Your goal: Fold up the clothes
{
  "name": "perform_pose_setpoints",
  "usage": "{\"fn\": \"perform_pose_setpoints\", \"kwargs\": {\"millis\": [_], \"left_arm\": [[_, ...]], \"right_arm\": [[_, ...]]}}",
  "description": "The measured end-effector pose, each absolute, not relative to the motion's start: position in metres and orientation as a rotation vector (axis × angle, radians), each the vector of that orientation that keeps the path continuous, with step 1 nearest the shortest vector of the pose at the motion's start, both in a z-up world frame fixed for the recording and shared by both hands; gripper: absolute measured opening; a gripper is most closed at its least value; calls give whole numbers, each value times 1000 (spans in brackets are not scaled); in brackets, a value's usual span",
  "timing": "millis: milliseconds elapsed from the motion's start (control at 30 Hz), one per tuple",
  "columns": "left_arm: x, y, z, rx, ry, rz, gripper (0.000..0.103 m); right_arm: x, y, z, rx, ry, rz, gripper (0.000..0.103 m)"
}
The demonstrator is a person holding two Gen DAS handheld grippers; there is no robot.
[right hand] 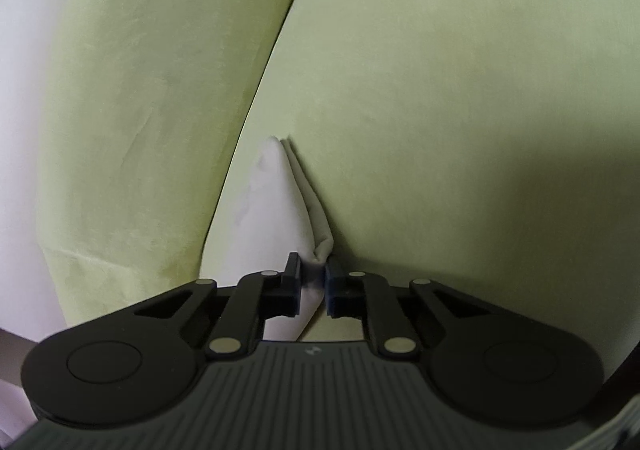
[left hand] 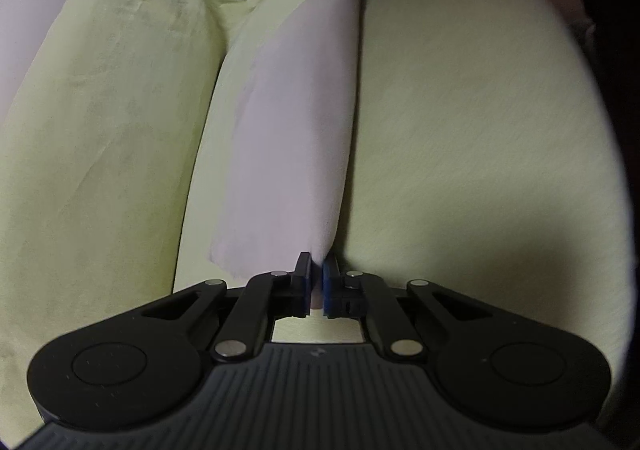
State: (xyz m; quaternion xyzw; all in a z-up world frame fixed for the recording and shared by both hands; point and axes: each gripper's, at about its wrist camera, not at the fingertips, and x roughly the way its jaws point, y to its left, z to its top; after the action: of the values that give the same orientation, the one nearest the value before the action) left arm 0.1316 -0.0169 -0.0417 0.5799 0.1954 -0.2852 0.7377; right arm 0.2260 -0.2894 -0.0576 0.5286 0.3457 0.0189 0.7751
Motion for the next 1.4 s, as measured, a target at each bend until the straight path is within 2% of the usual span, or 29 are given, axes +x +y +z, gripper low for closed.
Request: {"fn": "perform_pose_setpoints", "kwargs": {"millis": [100, 233, 267, 300, 433, 567, 633, 667, 833, 867, 900, 933, 1133, 1200, 1400], "left_arm": [[125, -21, -43, 1274, 451, -609, 2], [130, -19, -33, 1204, 504, -622, 4], [131, -16, -29, 1177, 517, -632, 13], [131, -10, -21, 1121, 539, -648, 14], [141, 15, 10, 866, 611, -669, 14], [163, 22, 28, 739, 596, -575, 14], [183, 20, 32, 671, 588, -503, 21], [193, 17, 33, 632, 593, -487, 24], [227, 3, 27, 542, 599, -483, 24], [235, 0, 23, 517, 599, -495, 24], [240, -1, 20, 491, 611, -513, 24], [244, -1, 16, 473, 624, -529, 24], [250, -2, -11, 485, 683, -570, 24], [249, 7, -10, 474, 702, -547, 27], [234, 21, -2, 463, 704, -453, 26]], "right_arm": [[233, -299, -61, 1148, 784, 61, 10], [223, -300, -52, 1049, 758, 35, 24], [218, -300, -45, 1001, 740, 22, 31], [214, -300, -38, 944, 720, 6, 35], [209, -288, -16, 708, 658, 14, 38], [209, -257, 2, 497, 619, 153, 39], [215, -238, 9, 388, 631, 262, 42], [220, -229, 11, 332, 647, 311, 42], [245, -179, 15, -13, 705, 557, 39], [248, -172, 15, -73, 713, 600, 32], [249, -169, 13, -108, 719, 626, 22], [253, -165, 10, -146, 727, 652, 19], [261, -159, -11, -335, 769, 721, 17], [259, -165, -9, -357, 758, 699, 16], [271, -208, -6, -289, 766, 536, 16]]}}
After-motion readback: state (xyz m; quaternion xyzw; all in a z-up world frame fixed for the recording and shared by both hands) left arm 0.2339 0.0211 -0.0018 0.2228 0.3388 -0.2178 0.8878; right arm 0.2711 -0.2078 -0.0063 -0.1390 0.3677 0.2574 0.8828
